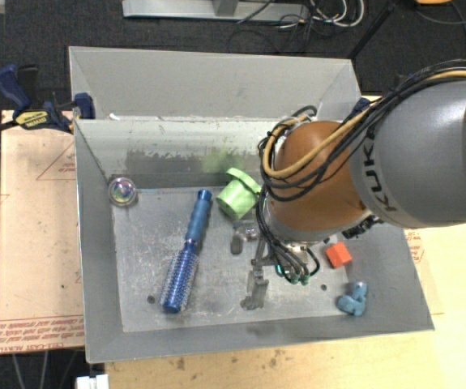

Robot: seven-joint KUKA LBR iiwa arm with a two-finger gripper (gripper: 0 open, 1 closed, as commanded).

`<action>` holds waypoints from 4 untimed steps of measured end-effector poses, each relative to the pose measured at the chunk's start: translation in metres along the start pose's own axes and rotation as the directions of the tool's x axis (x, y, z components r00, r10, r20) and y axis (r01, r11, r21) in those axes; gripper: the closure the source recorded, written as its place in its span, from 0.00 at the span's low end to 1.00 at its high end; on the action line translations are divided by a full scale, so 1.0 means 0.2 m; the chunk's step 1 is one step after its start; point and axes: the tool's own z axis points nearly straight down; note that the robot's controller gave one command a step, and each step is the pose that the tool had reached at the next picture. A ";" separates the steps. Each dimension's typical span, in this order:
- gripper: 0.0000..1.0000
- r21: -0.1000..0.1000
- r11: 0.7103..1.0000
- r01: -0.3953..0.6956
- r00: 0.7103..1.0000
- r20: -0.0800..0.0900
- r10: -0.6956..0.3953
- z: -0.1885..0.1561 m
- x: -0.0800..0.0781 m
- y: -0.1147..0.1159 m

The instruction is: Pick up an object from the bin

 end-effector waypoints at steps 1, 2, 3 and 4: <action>0.00 -0.002 0.999 0.054 0.999 0.003 -0.054 0.43 -0.08 0.33; 0.00 -0.001 0.986 0.169 0.985 0.020 -0.169 0.08 -0.48 0.59; 0.00 0.002 0.967 0.254 0.967 0.011 -0.254 -0.14 -0.30 0.52; 0.00 0.002 0.925 0.379 0.925 0.007 -0.379 0.42 -0.61 0.60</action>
Offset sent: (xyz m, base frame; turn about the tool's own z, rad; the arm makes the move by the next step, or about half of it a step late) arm 0.0168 0.0629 -0.0818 -0.0470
